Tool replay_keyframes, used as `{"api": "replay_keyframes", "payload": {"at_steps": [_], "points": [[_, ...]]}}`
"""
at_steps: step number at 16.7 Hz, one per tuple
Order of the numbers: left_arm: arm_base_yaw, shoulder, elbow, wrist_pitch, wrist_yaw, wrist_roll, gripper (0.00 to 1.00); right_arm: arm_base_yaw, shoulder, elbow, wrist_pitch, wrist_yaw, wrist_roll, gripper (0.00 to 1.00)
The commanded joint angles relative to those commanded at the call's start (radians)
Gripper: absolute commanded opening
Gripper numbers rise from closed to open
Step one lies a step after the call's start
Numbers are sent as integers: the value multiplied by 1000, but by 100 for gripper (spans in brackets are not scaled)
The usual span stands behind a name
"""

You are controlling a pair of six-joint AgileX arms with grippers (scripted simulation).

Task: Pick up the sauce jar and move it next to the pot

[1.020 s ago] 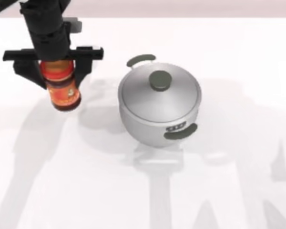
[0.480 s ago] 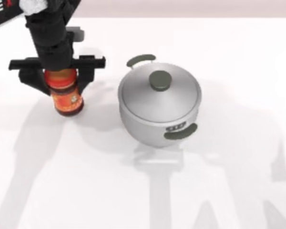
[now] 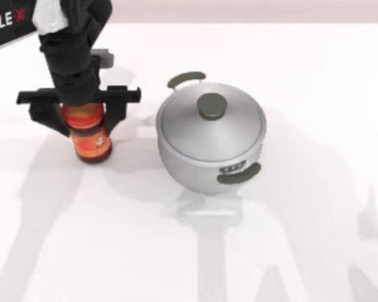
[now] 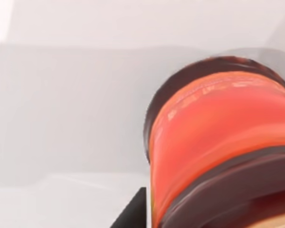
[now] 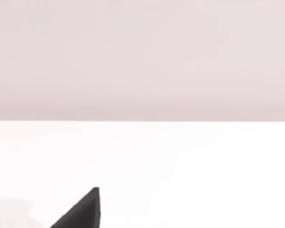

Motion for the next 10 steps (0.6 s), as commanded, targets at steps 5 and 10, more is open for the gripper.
{"api": "replay_keyframes", "payload": {"at_steps": [5,10], "points": [[0,0,0,0,0,0,53,0,0,0,0,0,0,100],[0,0,0,0,0,0,90,0,0,0,0,0,0,100]]}}
